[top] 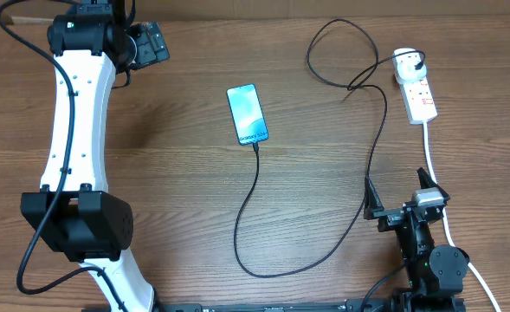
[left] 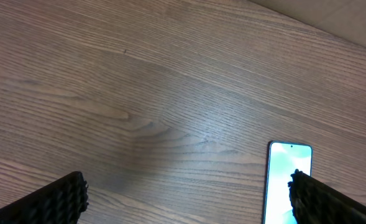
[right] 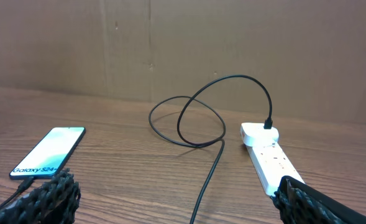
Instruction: Plug charger to phone and switch on socket
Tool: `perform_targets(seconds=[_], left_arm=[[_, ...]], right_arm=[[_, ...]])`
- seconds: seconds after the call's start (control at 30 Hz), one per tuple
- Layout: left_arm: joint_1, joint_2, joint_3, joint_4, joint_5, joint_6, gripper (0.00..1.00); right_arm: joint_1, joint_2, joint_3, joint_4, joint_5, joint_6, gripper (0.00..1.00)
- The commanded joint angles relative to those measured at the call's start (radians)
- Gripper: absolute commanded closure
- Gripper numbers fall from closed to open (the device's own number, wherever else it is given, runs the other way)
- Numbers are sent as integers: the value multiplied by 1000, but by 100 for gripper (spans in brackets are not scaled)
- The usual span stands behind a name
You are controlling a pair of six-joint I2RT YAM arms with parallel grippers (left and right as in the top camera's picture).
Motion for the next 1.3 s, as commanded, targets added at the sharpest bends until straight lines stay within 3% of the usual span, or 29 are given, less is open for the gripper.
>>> perform_targets(seconds=[0.0, 0.33, 0.67, 1.07, 1.27], left_arm=[[-4, 5, 0, -11, -14, -11, 0], [-5, 6, 0, -108, -13, 31, 0], [-12, -64, -48, -93, 34, 26, 0], [-8, -455, -649, 374, 32, 31, 0], [-6, -632, -788, 451, 6, 31, 0]], right_arm=[[6, -9, -11, 6, 3, -4, 0], [6, -9, -11, 6, 3, -4, 0], [6, -9, -11, 6, 3, -4, 0], [6, -9, -11, 6, 3, -4, 0], [6, -9, -11, 6, 3, -4, 0]])
